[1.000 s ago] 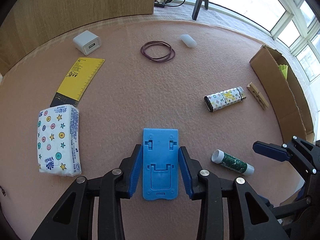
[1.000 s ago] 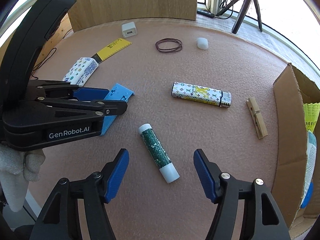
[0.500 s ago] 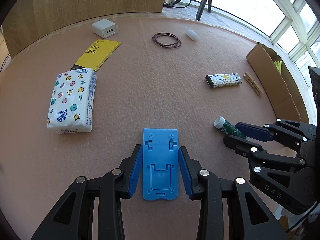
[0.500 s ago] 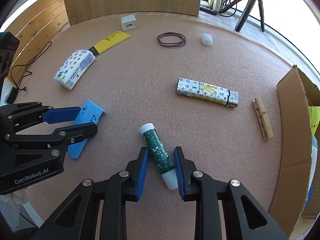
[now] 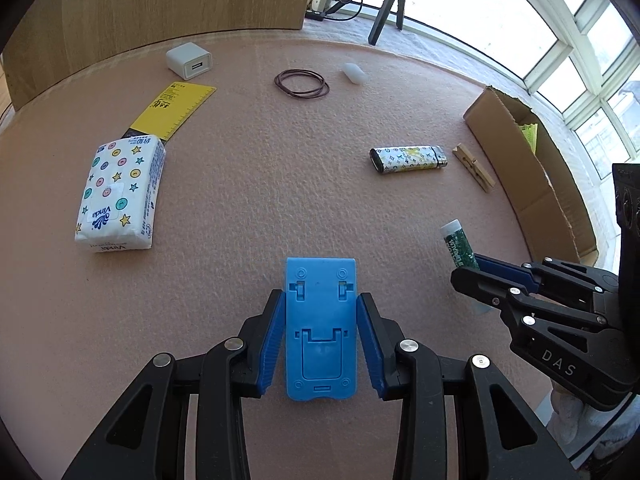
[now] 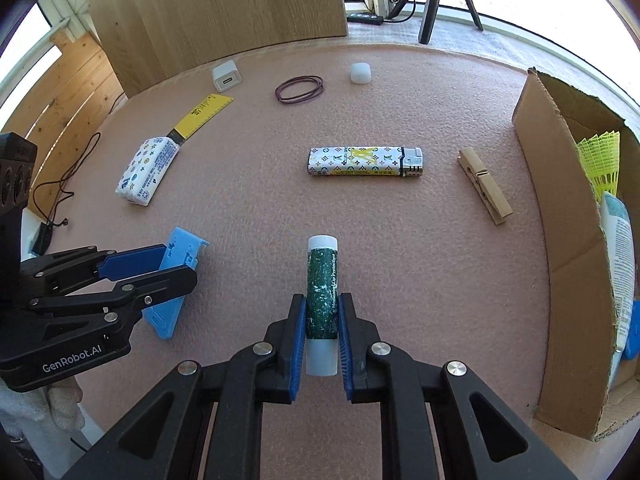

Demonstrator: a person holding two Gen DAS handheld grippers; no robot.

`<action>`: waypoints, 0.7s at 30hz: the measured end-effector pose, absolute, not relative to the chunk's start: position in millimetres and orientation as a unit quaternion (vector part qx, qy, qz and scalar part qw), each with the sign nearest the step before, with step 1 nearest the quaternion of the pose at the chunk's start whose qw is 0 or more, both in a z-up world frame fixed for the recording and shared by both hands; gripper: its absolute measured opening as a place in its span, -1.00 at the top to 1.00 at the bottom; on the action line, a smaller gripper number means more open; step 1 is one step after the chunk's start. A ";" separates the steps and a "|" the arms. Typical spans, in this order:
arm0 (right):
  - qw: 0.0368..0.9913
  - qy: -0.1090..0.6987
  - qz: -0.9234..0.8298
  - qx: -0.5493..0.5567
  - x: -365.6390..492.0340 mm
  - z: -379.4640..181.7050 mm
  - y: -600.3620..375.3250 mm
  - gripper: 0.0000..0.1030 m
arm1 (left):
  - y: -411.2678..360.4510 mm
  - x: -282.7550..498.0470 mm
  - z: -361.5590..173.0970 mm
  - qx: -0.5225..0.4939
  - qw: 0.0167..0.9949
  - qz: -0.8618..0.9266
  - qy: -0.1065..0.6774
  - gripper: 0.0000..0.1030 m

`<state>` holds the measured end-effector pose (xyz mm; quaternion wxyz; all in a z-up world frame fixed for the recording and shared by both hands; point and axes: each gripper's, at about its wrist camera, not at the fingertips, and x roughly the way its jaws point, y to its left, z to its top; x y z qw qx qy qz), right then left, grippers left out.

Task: Organize objects
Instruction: 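Carry the phone stand and glue stick into the box and open both tools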

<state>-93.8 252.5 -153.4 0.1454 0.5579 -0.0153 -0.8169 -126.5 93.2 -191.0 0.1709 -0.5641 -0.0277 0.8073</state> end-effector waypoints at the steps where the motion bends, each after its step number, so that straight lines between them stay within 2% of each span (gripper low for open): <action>1: 0.143 -0.021 -0.819 0.555 -92.8 -149.6 257.2 0.73 | 97.4 -126.3 -187.9 -0.562 0.175 0.808 -0.026 0.25; 21: 0.045 -0.081 -0.878 0.469 -64.9 -73.8 399.5 0.73 | 245.9 -145.8 -104.5 -0.488 0.290 0.823 0.023 0.25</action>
